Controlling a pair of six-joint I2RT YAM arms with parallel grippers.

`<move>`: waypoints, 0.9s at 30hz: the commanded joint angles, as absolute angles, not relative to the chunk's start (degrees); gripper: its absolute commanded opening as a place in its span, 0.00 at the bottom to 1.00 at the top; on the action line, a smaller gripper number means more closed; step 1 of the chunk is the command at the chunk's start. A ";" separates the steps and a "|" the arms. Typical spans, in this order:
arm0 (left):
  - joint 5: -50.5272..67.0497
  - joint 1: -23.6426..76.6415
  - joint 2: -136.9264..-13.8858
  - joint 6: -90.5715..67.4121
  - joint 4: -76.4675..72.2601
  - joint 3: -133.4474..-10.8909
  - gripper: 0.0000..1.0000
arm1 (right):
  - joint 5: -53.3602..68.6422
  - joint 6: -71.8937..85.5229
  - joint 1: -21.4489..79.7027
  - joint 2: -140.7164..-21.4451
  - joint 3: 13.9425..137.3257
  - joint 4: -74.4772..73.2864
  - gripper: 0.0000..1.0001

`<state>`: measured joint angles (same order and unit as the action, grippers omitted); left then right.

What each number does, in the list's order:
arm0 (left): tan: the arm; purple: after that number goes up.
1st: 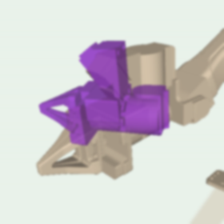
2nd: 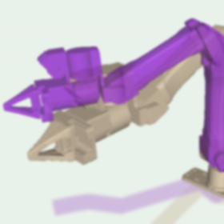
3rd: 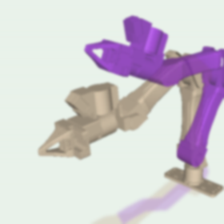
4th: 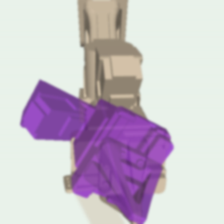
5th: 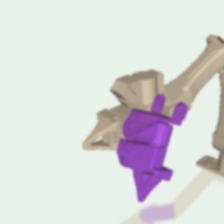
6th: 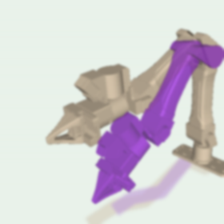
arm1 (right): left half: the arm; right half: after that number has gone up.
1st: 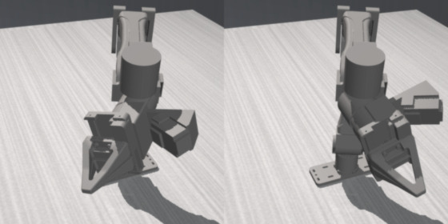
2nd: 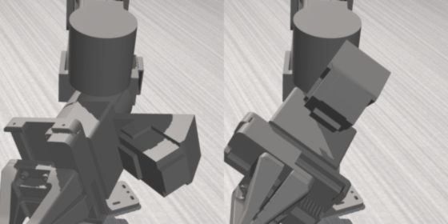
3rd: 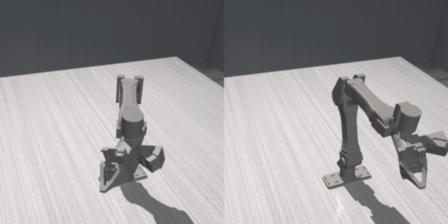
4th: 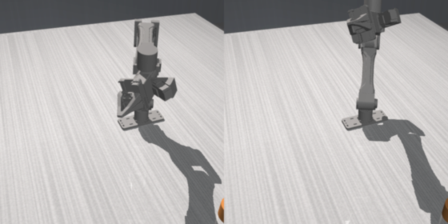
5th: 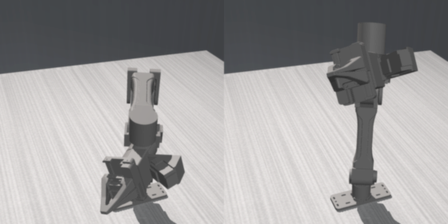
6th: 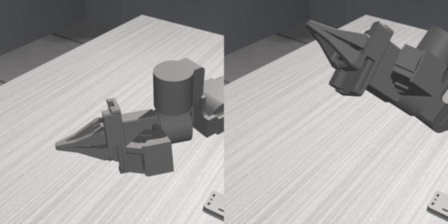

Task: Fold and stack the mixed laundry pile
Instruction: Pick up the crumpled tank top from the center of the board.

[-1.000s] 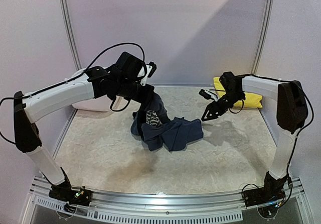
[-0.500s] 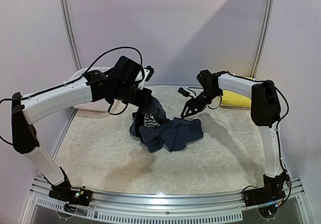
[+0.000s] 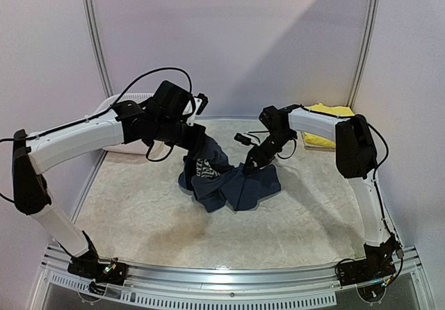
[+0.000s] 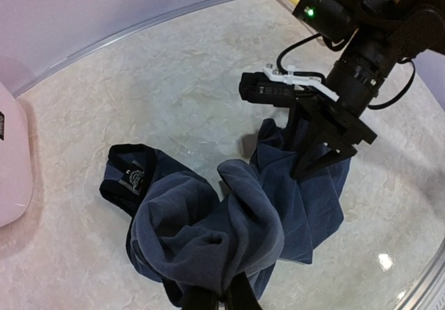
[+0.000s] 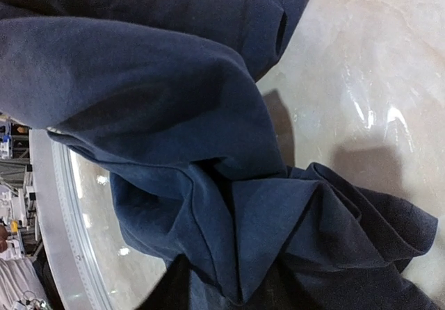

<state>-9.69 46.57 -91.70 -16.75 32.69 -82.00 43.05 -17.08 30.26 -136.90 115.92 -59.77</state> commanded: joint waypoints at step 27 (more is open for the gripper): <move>-18.85 44.47 -81.82 -8.04 41.92 -99.78 0.00 | 28.42 -28.23 20.92 -82.84 88.16 -49.98 0.00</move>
